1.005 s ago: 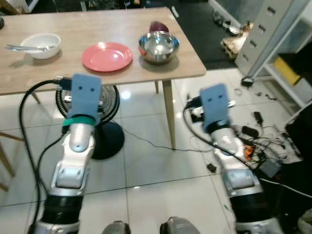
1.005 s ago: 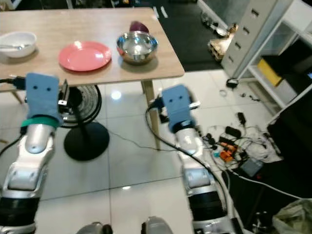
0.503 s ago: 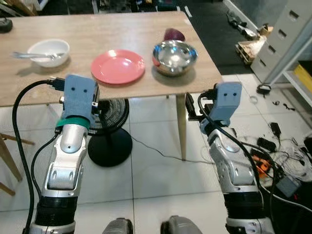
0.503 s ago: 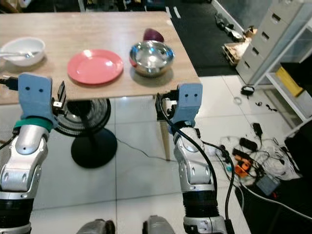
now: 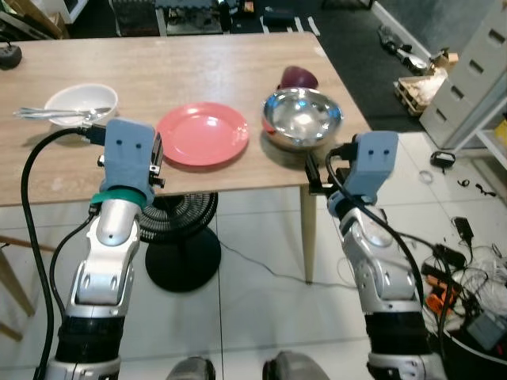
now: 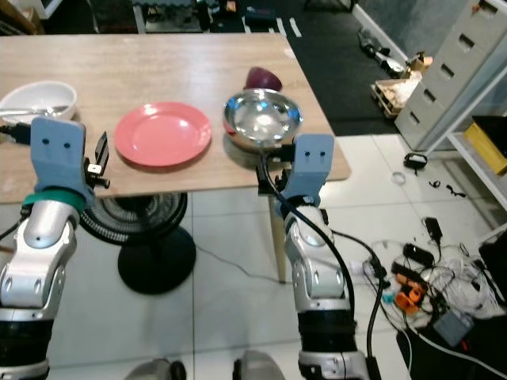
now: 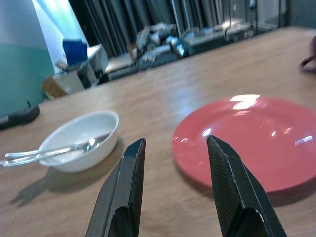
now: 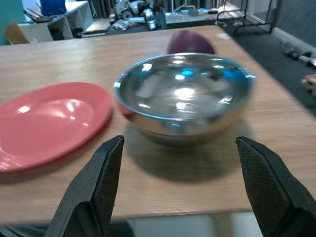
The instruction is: Setting the table
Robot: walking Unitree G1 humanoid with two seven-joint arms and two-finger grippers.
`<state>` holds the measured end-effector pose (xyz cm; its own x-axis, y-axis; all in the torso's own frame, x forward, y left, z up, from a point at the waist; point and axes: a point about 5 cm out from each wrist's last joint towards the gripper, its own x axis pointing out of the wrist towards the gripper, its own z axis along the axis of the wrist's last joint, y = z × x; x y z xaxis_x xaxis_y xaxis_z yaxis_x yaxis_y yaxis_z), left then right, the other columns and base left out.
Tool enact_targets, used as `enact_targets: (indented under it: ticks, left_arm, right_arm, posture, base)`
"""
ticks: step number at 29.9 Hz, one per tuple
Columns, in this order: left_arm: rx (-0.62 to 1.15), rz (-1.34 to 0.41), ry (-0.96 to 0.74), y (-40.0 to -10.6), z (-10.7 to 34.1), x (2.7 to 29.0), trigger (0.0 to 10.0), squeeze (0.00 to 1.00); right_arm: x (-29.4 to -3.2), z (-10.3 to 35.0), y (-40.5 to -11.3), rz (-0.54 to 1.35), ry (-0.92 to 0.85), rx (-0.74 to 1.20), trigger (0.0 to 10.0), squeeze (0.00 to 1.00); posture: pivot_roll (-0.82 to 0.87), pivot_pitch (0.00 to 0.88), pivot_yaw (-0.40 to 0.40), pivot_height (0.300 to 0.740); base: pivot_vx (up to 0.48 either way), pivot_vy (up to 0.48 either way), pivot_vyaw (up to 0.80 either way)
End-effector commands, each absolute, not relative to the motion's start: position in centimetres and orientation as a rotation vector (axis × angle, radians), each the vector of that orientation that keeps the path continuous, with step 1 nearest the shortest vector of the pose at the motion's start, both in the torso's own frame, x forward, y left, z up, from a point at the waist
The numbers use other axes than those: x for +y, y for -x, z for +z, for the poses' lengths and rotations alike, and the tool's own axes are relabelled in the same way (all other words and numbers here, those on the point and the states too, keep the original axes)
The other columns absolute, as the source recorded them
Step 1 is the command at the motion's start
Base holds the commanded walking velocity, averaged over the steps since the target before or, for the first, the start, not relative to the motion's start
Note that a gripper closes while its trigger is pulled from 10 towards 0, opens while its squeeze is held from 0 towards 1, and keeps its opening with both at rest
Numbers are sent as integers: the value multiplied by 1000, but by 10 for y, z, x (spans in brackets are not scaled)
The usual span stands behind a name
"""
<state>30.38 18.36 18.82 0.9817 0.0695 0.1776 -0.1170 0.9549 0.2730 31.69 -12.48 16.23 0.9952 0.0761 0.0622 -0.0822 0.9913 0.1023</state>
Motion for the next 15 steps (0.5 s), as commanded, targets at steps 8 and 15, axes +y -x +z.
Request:
enact_targets:
  ticks: [8, 15]
  left_arm:
    - [-140, 78, -279, -304, 181, 182, 10000, 0]
    - [-140, 59, -306, -303, 179, 180, 10000, 0]
  right_arm:
    - [-134, 165, -320, 1, -77, -54, 10000, 0]
    - [-147, 168, -323, -106, -36, -68, 10000, 0]
  posture:
    - [-126, 0, 31, 740]
    - [-123, 0, 29, 740]
  base:
    - [366, 0, 0]
    - [183, 0, 0]
